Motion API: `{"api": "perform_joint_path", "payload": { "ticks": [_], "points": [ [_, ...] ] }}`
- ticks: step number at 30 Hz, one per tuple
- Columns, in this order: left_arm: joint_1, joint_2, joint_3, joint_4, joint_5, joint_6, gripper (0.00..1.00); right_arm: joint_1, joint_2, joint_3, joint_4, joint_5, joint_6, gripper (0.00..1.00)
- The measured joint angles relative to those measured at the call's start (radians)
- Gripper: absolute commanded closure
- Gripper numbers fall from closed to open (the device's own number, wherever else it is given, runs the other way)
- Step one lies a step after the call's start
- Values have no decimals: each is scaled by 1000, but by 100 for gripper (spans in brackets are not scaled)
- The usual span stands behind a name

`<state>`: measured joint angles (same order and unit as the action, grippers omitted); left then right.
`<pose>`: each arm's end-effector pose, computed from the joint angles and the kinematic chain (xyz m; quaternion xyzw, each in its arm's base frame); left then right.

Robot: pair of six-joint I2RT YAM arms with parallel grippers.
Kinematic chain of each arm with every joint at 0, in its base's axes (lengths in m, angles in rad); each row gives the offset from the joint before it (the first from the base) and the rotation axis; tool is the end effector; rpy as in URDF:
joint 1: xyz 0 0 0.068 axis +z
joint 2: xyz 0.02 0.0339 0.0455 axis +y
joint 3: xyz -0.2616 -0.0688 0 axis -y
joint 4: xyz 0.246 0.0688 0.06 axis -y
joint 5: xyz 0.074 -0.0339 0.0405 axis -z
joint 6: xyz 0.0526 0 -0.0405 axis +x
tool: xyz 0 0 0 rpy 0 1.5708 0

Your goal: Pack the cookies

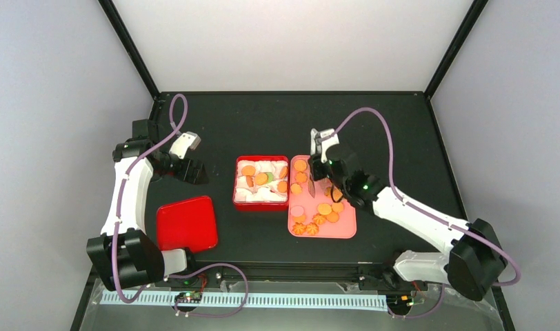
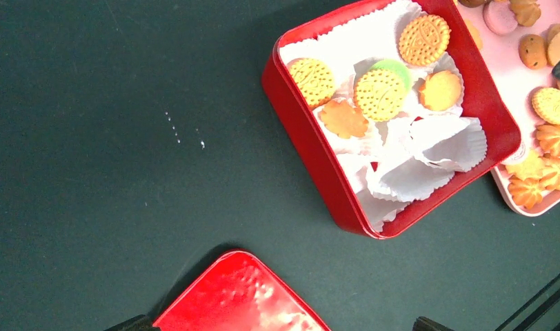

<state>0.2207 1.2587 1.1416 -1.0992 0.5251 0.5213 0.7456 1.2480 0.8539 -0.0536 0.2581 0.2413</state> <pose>0.2326 0.0252 0.2812 0.1876 0.9330 -0.1764 0.2513 0.2293 0.1935 0.2685 -0.1431 0.8299 0.1542 0.5167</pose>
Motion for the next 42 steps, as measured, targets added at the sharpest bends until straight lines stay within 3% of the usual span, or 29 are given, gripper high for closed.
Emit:
{"api": "perform_joint_path", "payload": {
  "ticks": [7, 15, 20, 30, 36, 42],
  "points": [
    [0, 0, 0, 0, 3, 0, 1, 0, -72, -166, -50, 11, 31, 61],
    [0, 0, 0, 0, 4, -1, 1, 0, -92, -200, -58, 5, 54, 59],
    [0, 0, 0, 0, 4, -1, 1, 1, -93, -208, -44, -5, 61, 72],
    [0, 3, 3, -1, 7, -2, 1, 7, -124, -227, -47, -12, 76, 85],
    [0, 11, 14, 0, 8, -2, 1, 9, -142, -151, -93, -12, 60, 85],
    [0, 11, 15, -1, 7, -2, 1, 66, -129, 48, -101, -14, 42, 85]
  ]
}}
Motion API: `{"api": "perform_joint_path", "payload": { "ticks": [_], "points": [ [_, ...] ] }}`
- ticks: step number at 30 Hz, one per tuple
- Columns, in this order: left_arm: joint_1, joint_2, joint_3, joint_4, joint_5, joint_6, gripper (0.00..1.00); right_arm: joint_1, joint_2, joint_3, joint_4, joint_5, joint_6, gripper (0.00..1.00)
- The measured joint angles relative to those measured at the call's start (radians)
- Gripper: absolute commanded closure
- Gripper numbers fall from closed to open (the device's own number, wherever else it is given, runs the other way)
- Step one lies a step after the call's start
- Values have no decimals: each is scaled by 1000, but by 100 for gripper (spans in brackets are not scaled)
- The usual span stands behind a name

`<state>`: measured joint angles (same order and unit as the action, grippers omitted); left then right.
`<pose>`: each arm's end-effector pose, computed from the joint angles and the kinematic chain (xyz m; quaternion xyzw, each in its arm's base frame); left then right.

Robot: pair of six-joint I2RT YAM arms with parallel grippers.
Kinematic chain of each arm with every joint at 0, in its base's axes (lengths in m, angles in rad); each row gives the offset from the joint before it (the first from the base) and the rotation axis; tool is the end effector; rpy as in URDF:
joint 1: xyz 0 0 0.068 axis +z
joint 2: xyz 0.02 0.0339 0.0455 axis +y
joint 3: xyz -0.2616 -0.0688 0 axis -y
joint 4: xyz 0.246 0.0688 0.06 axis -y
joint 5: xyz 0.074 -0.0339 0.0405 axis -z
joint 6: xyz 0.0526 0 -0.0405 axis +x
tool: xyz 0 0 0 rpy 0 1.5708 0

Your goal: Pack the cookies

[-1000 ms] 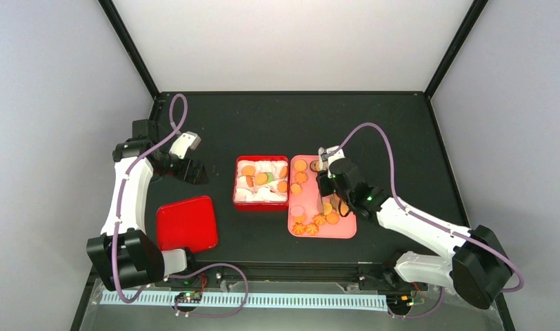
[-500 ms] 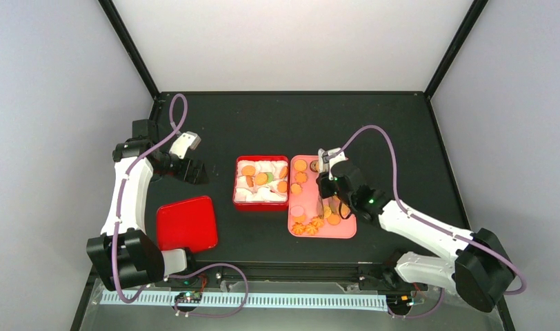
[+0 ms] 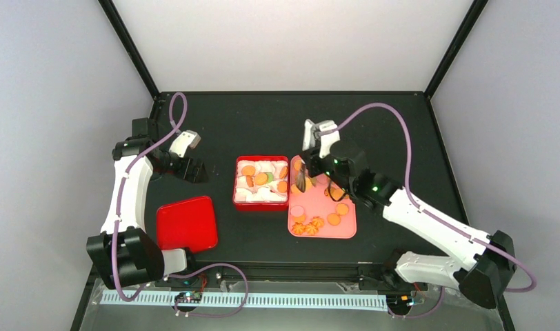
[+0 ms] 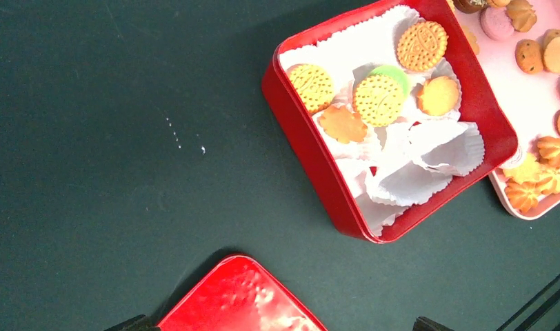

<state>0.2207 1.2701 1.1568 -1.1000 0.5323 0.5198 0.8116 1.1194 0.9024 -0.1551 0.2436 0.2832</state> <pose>0.2356 0.0255 0.2834 0.1877 0.9319 -0.1792 0.2536 0.1989 0.1911 0.3091 -0.1479 0.8090 0.2058 0.5303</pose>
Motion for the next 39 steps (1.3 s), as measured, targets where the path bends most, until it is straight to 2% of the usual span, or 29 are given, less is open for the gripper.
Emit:
{"api": "perform_joint_path", "payload": {
  "ticks": [4, 10, 14, 18, 25, 39],
  "points": [
    [0, 0, 0, 0, 0, 0, 1, 84, 93, 138, 32, -9, -13, 84],
    [0, 0, 0, 0, -4, -1, 1, 193, 366, 312, 73, -43, -23, 83],
    [0, 0, 0, 0, -7, -1, 1, 241, 538, 408, 73, -68, -25, 83],
    [0, 0, 0, 0, -9, -1, 1, 264, 641, 468, 74, -90, -24, 83],
    [0, 0, 0, 0, -15, 0, 1, 265, 710, 525, 91, -109, -19, 79],
    [0, 0, 0, 0, -16, 0, 1, 265, 745, 534, 143, -111, -12, 76]
  ]
}}
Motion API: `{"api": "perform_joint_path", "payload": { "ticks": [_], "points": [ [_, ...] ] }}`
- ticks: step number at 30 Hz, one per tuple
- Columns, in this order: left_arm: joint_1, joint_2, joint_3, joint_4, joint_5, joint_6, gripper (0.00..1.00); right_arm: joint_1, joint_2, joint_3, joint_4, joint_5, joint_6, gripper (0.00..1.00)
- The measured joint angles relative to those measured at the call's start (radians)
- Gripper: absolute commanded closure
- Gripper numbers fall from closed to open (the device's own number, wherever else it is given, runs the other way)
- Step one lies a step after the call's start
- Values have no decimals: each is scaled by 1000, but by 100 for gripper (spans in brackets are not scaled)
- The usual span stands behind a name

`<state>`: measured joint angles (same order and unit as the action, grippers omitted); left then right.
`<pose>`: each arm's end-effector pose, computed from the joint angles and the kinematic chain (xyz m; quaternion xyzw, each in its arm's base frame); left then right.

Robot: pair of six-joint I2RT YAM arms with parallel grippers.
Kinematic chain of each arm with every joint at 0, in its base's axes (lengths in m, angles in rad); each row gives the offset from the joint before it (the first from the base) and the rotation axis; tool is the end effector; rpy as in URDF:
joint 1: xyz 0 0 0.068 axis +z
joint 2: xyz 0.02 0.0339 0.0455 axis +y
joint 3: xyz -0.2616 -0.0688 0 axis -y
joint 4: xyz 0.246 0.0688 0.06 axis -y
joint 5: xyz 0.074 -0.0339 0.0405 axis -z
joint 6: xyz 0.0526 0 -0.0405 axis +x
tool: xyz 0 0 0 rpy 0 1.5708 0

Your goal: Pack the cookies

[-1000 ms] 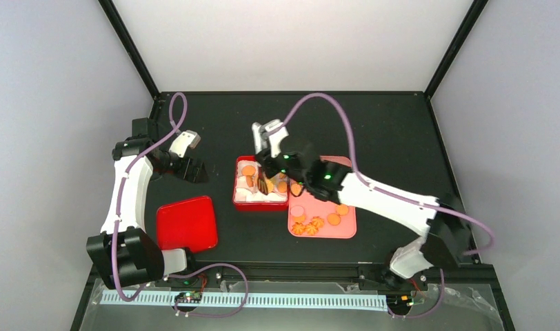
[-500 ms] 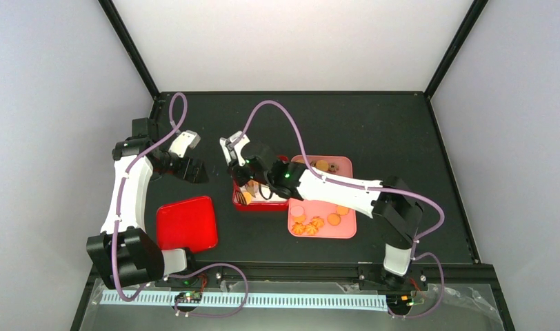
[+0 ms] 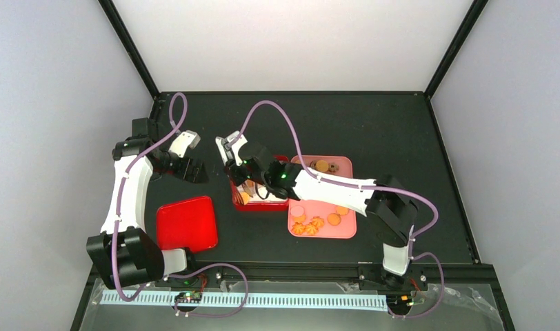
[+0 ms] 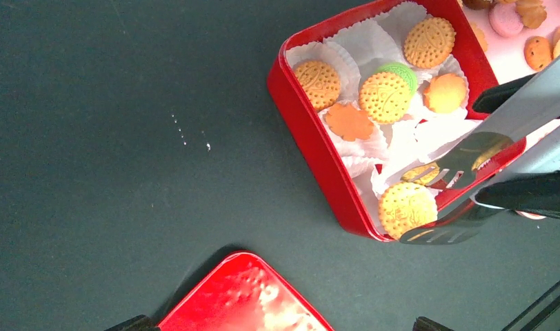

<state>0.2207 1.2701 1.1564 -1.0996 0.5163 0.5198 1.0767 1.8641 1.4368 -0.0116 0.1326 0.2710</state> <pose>0.2356 0.0262 0.2829 0.1866 0.9341 -0.1720 0.2512 0.2236 0.4004 0.2630 -0.2975 0.7887 0.2902 0.4530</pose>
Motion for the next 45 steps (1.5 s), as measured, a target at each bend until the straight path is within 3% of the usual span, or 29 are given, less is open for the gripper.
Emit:
{"api": "perform_joint_path", "payload": {
  "ticks": [11, 22, 45],
  "points": [
    [0, 0, 0, 0, -1, 0, 1, 0, 35, 37, 14, 16, 0, 76],
    [0, 0, -5, 1, -8, 0, 1, 0, 35, 37, 28, 22, 0, 63],
    [2, 0, -5, 0, -25, 1, 1, 0, 20, 3, 58, 52, -8, 62]
  ]
}}
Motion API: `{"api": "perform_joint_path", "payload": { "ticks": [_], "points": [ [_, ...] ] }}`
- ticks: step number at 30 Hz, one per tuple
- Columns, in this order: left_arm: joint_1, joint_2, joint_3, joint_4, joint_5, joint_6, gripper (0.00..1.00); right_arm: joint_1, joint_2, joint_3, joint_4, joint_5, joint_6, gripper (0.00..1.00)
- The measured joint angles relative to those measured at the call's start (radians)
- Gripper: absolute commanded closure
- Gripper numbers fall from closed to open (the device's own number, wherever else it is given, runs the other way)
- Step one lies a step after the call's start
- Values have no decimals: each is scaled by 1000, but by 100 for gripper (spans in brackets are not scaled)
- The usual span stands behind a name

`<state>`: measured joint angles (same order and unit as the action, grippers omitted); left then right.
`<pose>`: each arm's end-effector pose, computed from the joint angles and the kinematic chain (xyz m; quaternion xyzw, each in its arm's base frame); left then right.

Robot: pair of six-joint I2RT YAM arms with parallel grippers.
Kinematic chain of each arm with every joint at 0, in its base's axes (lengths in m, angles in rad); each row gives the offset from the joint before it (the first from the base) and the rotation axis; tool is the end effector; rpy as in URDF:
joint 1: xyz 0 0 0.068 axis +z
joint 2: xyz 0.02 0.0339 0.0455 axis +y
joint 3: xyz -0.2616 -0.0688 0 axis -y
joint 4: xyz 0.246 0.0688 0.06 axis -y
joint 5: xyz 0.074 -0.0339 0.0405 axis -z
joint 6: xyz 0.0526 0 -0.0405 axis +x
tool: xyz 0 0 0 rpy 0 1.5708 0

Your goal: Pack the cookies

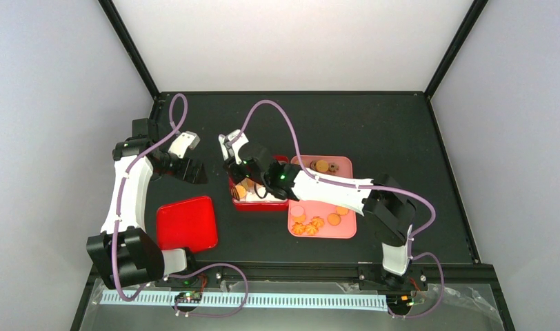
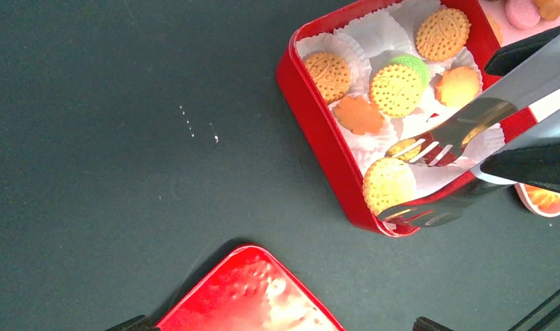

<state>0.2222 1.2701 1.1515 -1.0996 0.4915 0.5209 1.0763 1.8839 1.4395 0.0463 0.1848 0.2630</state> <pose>0.2351 0.0277 0.2809 0.1843 0.9379 -0.1614 0.2455 0.2289 0.4041 0.2621 -0.2812 0.7820 0.2817 0.4797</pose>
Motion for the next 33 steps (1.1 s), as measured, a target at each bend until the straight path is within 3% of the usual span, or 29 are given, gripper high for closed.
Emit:
{"api": "perform_joint_path", "payload": {
  "ticks": [10, 23, 28, 33],
  "points": [
    [0, 0, 0, 0, -1, 0, 1, 0, 0, -13, 18, 0, -1, 57],
    [3, 0, 0, 0, -2, 3, 1, 0, -16, -30, 18, 5, -6, 58],
    [7, 0, 0, -1, -2, 3, 1, 0, -133, -109, 5, 41, -30, 58],
    [8, 0, 1, -3, -2, 3, 1, -1, -362, -261, -9, 93, -49, 58]
  ]
}}
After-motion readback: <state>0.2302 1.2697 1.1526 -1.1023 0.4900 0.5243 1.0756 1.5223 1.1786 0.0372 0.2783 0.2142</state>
